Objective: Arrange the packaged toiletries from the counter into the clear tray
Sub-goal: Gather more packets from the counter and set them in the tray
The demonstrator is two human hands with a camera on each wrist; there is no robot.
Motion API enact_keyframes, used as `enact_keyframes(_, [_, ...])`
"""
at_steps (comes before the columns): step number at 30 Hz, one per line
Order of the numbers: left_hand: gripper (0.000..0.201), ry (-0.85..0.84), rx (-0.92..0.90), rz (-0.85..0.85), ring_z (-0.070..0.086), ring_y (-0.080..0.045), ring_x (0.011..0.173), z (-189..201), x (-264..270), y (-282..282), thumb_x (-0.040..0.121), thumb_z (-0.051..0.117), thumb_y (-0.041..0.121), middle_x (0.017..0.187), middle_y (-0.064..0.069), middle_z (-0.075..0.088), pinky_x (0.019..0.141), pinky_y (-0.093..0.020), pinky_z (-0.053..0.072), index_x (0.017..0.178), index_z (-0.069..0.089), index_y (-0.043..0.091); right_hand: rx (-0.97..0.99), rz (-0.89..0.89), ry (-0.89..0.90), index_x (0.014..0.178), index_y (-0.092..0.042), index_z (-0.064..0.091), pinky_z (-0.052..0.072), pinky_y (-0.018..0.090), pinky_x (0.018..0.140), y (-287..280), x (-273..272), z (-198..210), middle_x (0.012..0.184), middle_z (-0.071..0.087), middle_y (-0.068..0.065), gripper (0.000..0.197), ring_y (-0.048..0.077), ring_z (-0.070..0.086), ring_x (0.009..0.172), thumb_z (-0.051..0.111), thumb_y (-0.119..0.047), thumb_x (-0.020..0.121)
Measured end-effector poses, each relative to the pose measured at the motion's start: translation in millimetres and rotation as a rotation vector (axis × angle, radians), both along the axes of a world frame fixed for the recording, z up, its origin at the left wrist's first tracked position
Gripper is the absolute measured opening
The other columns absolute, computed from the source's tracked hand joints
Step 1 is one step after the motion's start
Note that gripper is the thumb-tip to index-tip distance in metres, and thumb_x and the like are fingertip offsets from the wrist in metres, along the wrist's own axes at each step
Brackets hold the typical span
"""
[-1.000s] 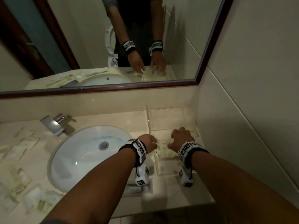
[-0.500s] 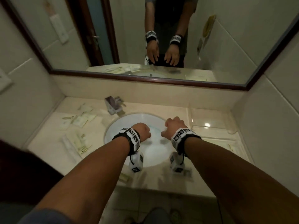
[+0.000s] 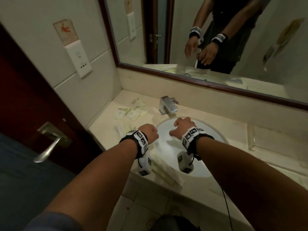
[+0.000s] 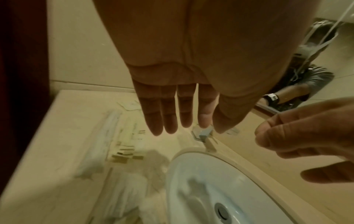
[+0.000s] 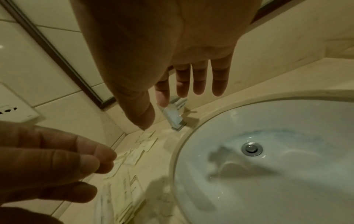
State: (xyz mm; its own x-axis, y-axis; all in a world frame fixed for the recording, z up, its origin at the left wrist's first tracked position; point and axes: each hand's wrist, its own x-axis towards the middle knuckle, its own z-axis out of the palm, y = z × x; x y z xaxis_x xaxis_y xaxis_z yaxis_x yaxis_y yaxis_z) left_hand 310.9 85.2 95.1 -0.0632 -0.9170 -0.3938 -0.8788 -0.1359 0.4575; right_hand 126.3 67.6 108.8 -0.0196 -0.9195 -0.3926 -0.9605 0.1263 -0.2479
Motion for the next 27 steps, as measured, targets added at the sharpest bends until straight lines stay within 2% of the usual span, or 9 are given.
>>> enact_keyframes(4, [0.036, -0.033, 0.027, 0.065, 0.057, -0.024, 0.119, -10.7, 23.2, 4.8, 0.091, 0.062, 0.031, 0.132, -0.005, 0.061, 0.096, -0.03, 0.045, 0.124, 0.065, 0.017, 0.036, 0.064, -0.011, 0.134, -0.022, 0.051, 0.048, 0.042, 0.098, -16.1, 21.6, -12.3, 0.134, 0.04, 0.012, 0.06, 0.036, 0.047, 0.122, 0.066, -0.047, 0.082])
enact_keyframes(7, [0.027, -0.083, 0.047, 0.102, 0.056, -0.025, 0.122, -12.2, 40.5, 4.9, 0.092, 0.061, 0.031, 0.133, -0.006, 0.061, 0.097, -0.028, 0.044, 0.117, 0.066, 0.021, 0.064, 0.119, -0.019, 0.135, -0.021, 0.049, 0.049, 0.043, 0.099, -31.2, 35.3, -22.0, 0.136, 0.039, 0.013, 0.06, 0.036, 0.047, 0.123, 0.066, -0.046, 0.082])
enact_keyframes(10, [0.037, -0.141, 0.068, 0.175, 0.054, -0.024, 0.124, -12.3, 56.9, 0.5, 0.092, 0.06, 0.032, 0.137, -0.005, 0.058, 0.1, -0.029, 0.043, 0.126, 0.063, 0.018, 0.08, 0.177, -0.041, 0.134, -0.021, 0.05, 0.049, 0.043, 0.099, -46.3, 45.1, -31.1, 0.136, 0.04, 0.014, 0.061, 0.036, 0.05, 0.12, 0.066, -0.047, 0.081])
enact_keyframes(14, [0.038, -0.213, 0.075, 0.235, 0.056, -0.026, 0.121, -15.8, 72.7, -0.7, 0.092, 0.058, 0.032, 0.135, -0.005, 0.059, 0.098, -0.031, 0.045, 0.127, 0.063, 0.019, 0.114, 0.22, -0.055, 0.134, -0.021, 0.05, 0.048, 0.045, 0.1, -60.3, 51.4, -41.1, 0.134, 0.041, 0.013, 0.061, 0.038, 0.051, 0.12, 0.067, -0.048, 0.082])
enact_keyframes(18, [0.034, -0.254, 0.115, 0.266, 0.057, -0.028, 0.119, -21.7, 81.2, -2.7, 0.094, 0.057, 0.027, 0.131, -0.008, 0.061, 0.097, -0.033, 0.047, 0.124, 0.066, 0.014, 0.156, 0.244, -0.061, 0.136, -0.022, 0.05, 0.048, 0.045, 0.101, -65.7, 62.6, -53.4, 0.134, 0.04, 0.012, 0.063, 0.038, 0.052, 0.121, 0.068, -0.047, 0.081])
enact_keyframes(22, [0.039, -0.266, 0.145, 0.281, 0.055, -0.026, 0.122, -30.9, 89.3, -12.6, 0.092, 0.058, 0.03, 0.136, -0.006, 0.058, 0.098, -0.031, 0.045, 0.128, 0.063, 0.017, 0.165, 0.271, -0.076, 0.134, -0.023, 0.051, 0.049, 0.045, 0.1, -76.4, 76.3, -63.3, 0.134, 0.04, 0.011, 0.061, 0.036, 0.053, 0.12, 0.07, -0.045, 0.08])
enact_keyframes(27, [0.039, -0.29, 0.166, 0.23, 0.055, -0.027, 0.122, -42.3, 97.2, -31.3, 0.092, 0.057, 0.028, 0.134, -0.007, 0.058, 0.097, -0.032, 0.046, 0.128, 0.063, 0.015, 0.186, 0.243, -0.086, 0.137, -0.024, 0.05, 0.047, 0.045, 0.101, -89.2, 86.8, -78.8, 0.138, 0.039, 0.01, 0.061, 0.035, 0.051, 0.124, 0.071, -0.043, 0.083])
